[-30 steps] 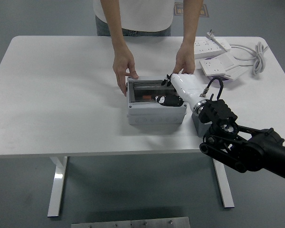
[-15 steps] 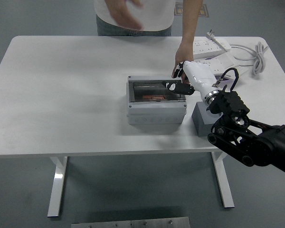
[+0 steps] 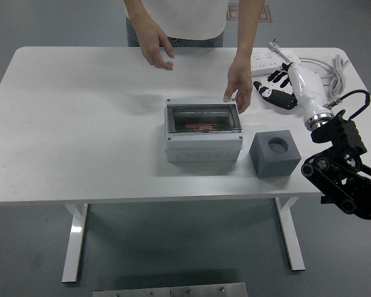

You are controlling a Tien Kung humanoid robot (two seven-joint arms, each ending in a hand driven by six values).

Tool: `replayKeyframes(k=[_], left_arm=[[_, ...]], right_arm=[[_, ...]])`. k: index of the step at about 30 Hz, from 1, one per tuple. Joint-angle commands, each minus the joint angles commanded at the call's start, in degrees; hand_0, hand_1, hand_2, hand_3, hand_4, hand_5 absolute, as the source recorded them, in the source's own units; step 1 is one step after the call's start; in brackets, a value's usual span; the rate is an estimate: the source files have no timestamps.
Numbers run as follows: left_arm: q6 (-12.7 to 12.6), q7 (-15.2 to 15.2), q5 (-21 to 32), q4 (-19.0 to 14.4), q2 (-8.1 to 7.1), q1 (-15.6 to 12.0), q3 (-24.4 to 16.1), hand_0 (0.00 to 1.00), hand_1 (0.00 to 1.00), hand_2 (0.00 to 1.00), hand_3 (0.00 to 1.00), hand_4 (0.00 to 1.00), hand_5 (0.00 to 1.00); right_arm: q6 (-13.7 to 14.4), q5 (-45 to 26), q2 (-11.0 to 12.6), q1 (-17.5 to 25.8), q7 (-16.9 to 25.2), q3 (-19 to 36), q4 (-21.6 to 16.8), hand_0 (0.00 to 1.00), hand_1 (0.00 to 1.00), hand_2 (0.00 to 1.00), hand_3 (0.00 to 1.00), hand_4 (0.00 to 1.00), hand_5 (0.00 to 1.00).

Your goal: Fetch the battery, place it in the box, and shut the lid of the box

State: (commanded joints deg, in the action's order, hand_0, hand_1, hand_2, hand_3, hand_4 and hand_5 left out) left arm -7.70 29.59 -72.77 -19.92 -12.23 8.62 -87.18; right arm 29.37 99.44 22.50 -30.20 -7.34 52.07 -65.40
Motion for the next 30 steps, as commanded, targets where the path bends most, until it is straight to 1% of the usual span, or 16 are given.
replayKeyframes(k=[3, 5, 7, 8, 11, 13, 14, 16, 19, 20, 21, 25, 26, 30], left_arm=[[-0.01, -0.02, 0.12, 0.00, 0.11, 0.02, 0.07, 0.575, 0.717, 0.664, 0.612, 0.697, 0.186], [-0.03, 0.02, 0.15, -0.02, 0.19, 0.00, 0.10, 0.575, 0.717, 0.664, 0.612, 0.697, 0.186], [-0.07, 0.07, 0.22, -0.05, 0.24, -0.04, 0.15, 0.575, 0.717, 0.664, 0.612, 0.697, 0.186], [-0.08, 0.11, 0.21, -0.06, 0.27, -0.05, 0.15, 0.575, 0.717, 0.663, 0.612, 0.698, 0.187], [-0.07, 0.18, 0.21, -0.09, 0.34, -0.06, 0.17, 0.575, 0.717, 0.663, 0.612, 0.698, 0.187], [-0.06, 0.18, 0.21, -0.09, 0.38, -0.05, 0.18, 0.575, 0.717, 0.663, 0.612, 0.698, 0.187], [-0.06, 0.18, 0.25, -0.09, 0.41, -0.03, 0.19, 0.576, 0.717, 0.663, 0.611, 0.698, 0.187], [-0.01, 0.21, 0.19, -0.09, 0.48, -0.01, 0.16, 0.576, 0.717, 0.663, 0.611, 0.698, 0.187], [0.06, 0.27, 0.21, -0.10, 0.58, -0.03, 0.18, 0.576, 0.717, 0.663, 0.611, 0.698, 0.187], [0.09, 0.29, 0.25, -0.10, 0.61, -0.06, 0.20, 0.576, 0.717, 0.662, 0.610, 0.697, 0.186], [0.15, 0.33, 0.28, -0.10, 0.64, -0.10, 0.23, 0.576, 0.717, 0.662, 0.610, 0.697, 0.186], [0.32, 0.49, 0.44, -0.13, 0.76, -0.29, 0.34, 0.576, 0.717, 0.662, 0.610, 0.697, 0.186], [0.37, 0.57, 0.45, -0.15, 0.81, -0.35, 0.35, 0.576, 0.716, 0.661, 0.610, 0.696, 0.187], [0.52, 0.81, 0.41, -0.21, 0.98, -0.52, 0.33, 0.576, 0.716, 0.661, 0.610, 0.696, 0.187]], right_arm=[[0.62, -5.53, -0.44, 1.75, 4.13, 3.35, 0.77, 0.208, 0.416, 0.467, 0.482, 0.793, 0.574], [-0.39, -10.00, -0.65, 2.96, 7.48, 5.55, 1.08, 0.208, 0.416, 0.467, 0.482, 0.793, 0.574], [-2.33, -14.81, -0.79, 3.95, 10.92, 7.17, 1.30, 0.208, 0.416, 0.467, 0.482, 0.793, 0.574], [-3.49, -17.22, -0.87, 4.38, 12.62, 7.84, 1.43, 0.273, 0.415, 0.465, 0.482, 0.788, 0.561], [-7.22, -24.09, -1.18, 5.50, 17.26, 9.84, 1.60, 0.273, 0.415, 0.465, 0.482, 0.788, 0.561], [-9.11, -27.55, -1.31, 5.97, 19.25, 10.51, 1.57, 0.273, 0.415, 0.465, 0.482, 0.788, 0.561], [-10.30, -29.62, -1.40, 6.26, 20.38, 10.76, 1.55, 0.435, 0.434, 0.478, 0.505, 0.787, 0.551], [-13.00, -33.94, -1.66, 6.85, 22.74, 11.05, 1.50, 0.435, 0.434, 0.478, 0.505, 0.787, 0.551], [-16.63, -40.49, -2.05, 7.68, 24.35, 11.17, 1.08, 0.435, 0.434, 0.478, 0.505, 0.787, 0.551], [-17.62, -42.56, -2.18, 7.94, 24.54, 11.23, 0.86, 0.526, 0.510, 0.526, 0.541, 0.805, 0.589], [-18.78, -44.79, -2.36, 8.29, 24.71, 11.31, 0.51, 0.526, 0.510, 0.526, 0.541, 0.805, 0.589], [-21.49, -53.05, -2.84, 9.43, 24.83, 11.48, -1.04, 0.526, 0.510, 0.526, 0.541, 0.805, 0.589], [-22.06, -54.75, -2.94, 9.77, 24.78, 11.54, -1.61, 0.600, 0.599, 0.609, 0.617, 0.861, 0.686], [-23.57, -60.71, -3.33, 11.01, 24.67, 11.84, -3.71, 0.600, 0.599, 0.609, 0.617, 0.861, 0.686]])
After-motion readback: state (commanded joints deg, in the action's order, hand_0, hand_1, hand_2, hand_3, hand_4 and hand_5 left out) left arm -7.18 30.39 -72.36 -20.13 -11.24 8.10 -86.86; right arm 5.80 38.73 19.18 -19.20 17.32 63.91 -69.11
